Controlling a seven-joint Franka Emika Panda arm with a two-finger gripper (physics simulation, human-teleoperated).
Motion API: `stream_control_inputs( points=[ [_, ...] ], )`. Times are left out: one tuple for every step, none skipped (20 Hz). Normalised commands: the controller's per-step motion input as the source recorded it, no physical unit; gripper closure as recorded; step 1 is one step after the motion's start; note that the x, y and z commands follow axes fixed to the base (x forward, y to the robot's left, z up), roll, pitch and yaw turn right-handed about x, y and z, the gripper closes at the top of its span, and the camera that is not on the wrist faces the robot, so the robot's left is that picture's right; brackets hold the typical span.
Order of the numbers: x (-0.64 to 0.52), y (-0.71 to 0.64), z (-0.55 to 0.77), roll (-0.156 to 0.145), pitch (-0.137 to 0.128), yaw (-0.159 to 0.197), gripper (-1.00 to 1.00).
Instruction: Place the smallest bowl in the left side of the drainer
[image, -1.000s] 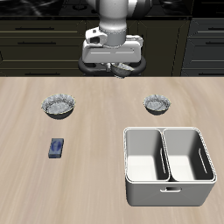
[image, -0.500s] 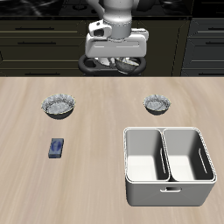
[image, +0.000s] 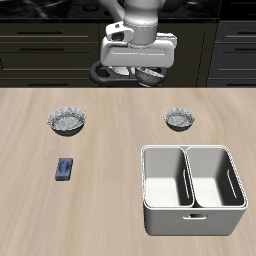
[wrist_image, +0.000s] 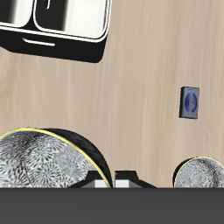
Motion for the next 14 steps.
stream_control_inputs(
  points=[
    [0.36, 0.07, 0.18, -0.012, -0.033, 0.009, 1.0],
    [0.45, 0.02, 0.18, -0.062, 0.054, -0.125, 1.0],
    [0.27, 0.09, 0.08, 0.0, 0.028, -0.028, 1.0],
    [0.4, -0.01, 0.11, -0.051, 0.006, -0.04, 1.0],
    [0.38, 0.1, 0.03, -0.019, 0.049, -0.048, 1.0],
    [0.36, 0.16, 0.01, 0.028, 0.073, -0.04, 1.0],
    [0.34, 0.09, 0.05, -0.024, 0.008, 0.016, 1.0],
    [0.31, 0.09, 0.08, -0.031, -0.027, -0.011, 1.0],
    [0.34, 0.11, 0.03, -0.001, 0.003, -0.001, 1.0],
    [0.32, 0.15, 0.05, 0.012, 0.023, -0.033, 1.0],
    [0.34, 0.1, 0.03, -0.039, 0.02, -0.017, 1.0],
    [0.2, 0.12, 0.04, -0.033, -0.001, -0.062, 1.0],
    [0.4, 0.33, 0.06, 0.036, 0.03, -0.066, 1.0],
    [0.22, 0.14, 0.02, -0.033, 0.005, -0.033, 1.0]
  ],
)
